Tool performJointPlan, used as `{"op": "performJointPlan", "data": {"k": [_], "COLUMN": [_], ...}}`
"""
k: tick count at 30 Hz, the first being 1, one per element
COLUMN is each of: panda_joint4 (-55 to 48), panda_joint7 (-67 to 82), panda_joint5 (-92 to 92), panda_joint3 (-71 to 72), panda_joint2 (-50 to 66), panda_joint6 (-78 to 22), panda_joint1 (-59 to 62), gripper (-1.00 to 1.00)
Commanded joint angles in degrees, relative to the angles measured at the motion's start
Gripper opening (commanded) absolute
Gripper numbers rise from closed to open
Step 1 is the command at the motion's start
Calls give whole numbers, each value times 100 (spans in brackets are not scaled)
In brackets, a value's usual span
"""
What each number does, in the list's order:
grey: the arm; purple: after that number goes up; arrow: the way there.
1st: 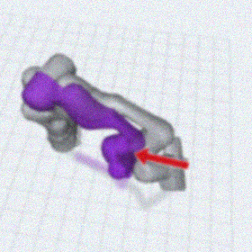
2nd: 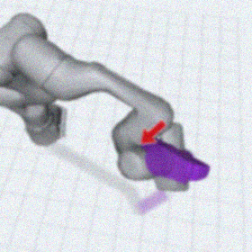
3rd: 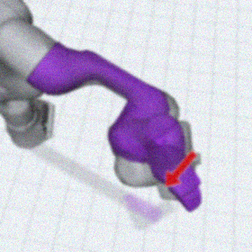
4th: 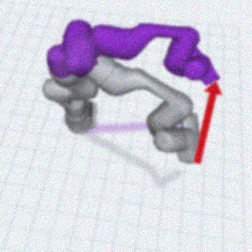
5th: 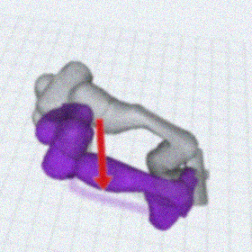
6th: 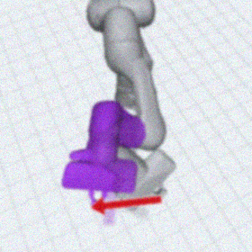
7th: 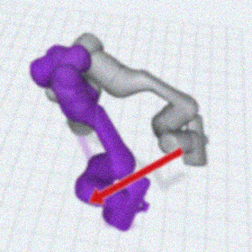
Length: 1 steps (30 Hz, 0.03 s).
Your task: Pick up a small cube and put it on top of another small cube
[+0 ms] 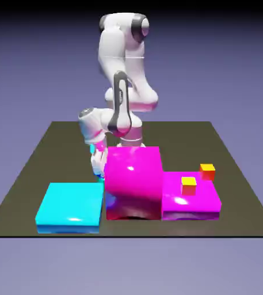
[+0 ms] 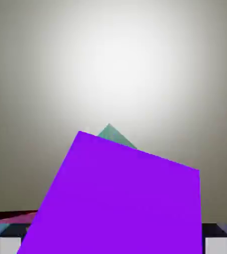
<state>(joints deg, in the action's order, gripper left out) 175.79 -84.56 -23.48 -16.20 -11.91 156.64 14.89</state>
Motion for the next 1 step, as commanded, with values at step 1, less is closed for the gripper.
{"op": "performJointPlan", "data": {"k": [1], "panda_joint4": [3], "panda_joint7": [-150], "panda_joint5": [221], "panda_joint3": [41], "panda_joint2": [-208], "panda_joint6": [-196], "panda_joint1": [132], "gripper": [100]}}
